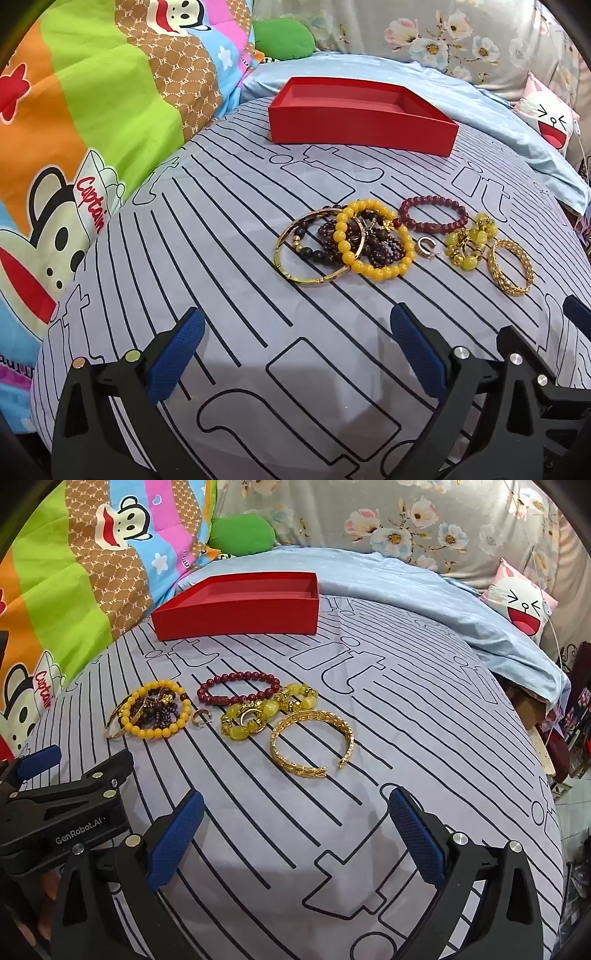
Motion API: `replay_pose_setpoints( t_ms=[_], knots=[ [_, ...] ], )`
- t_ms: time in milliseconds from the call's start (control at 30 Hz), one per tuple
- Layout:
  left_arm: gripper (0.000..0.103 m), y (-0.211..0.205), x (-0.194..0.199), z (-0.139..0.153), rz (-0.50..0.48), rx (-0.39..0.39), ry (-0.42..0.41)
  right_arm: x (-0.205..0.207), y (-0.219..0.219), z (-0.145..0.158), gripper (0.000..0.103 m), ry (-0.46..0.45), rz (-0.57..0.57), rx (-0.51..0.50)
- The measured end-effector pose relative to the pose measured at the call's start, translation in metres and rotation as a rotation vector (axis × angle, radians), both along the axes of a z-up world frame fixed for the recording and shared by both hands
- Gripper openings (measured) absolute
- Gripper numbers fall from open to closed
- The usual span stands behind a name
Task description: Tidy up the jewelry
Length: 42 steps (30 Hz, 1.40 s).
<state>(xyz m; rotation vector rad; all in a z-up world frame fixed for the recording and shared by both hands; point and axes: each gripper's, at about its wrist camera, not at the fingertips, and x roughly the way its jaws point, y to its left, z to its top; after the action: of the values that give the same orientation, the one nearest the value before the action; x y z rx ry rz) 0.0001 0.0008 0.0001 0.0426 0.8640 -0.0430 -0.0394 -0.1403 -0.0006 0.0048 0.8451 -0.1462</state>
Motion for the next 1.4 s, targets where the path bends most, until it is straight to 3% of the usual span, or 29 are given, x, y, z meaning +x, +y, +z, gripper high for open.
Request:
replay_pose_setpoints(
  t_ms=[1400],
  knots=[
    [0.096,-0.0005,-0.0018,0.0023,0.007,0.017,-0.004,-0.0010,-0.0010,-0.0011,0.097,-0.011,-0.005,-0.003]
  ],
)
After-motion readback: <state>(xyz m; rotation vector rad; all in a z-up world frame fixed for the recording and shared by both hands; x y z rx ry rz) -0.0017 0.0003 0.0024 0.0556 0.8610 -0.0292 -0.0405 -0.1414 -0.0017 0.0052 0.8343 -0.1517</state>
